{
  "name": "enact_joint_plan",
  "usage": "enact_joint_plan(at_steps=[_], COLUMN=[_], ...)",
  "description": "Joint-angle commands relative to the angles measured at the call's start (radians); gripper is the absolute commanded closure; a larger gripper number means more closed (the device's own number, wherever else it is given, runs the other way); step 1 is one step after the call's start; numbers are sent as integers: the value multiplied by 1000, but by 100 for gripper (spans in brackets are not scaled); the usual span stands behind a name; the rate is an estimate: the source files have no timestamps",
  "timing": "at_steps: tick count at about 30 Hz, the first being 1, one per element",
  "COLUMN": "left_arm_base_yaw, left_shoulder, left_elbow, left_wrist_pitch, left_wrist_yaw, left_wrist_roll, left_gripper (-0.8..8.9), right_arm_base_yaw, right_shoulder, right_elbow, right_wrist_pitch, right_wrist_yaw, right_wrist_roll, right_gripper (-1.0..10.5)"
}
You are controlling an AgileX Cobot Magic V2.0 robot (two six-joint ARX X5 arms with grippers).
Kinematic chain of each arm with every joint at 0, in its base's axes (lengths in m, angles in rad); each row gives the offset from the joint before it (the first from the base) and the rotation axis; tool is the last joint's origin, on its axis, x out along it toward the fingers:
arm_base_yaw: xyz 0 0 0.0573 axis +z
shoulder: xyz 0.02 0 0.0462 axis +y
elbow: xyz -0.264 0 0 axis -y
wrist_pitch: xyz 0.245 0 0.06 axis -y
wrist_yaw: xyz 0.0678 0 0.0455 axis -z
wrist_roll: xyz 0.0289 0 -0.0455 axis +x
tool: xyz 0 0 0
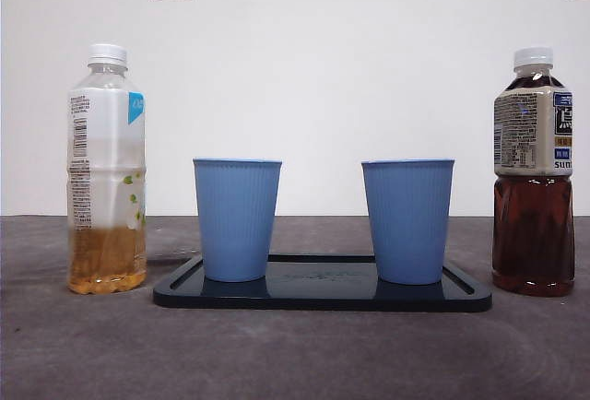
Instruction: Pour the drink into the cup
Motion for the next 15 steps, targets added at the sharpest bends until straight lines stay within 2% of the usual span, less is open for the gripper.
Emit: enact_joint_plan(at_steps=[1,8,12,15], left_arm_base_yaw=[-3,-20,-50,-76], left_shoulder=[85,291,377,416], left_elbow=[144,434,549,598], left_wrist_pitch=[-46,-183,-255,-279], left_wrist_yaw=[58,235,293,335], left_wrist_roll=[27,61,97,116], left_gripper=[804,804,804,804], right_arm_base_yaw=[2,19,83,146], right_shoulder=[78,265,340,378], right_elbow=[113,360,455,505], right_wrist_pitch=[-56,-203,-243,-291], right_wrist_yaw=[-62,-185,-223,-233], right_wrist_roll=[8,-56,-78,-129], right_gripper=[935,935,935,935])
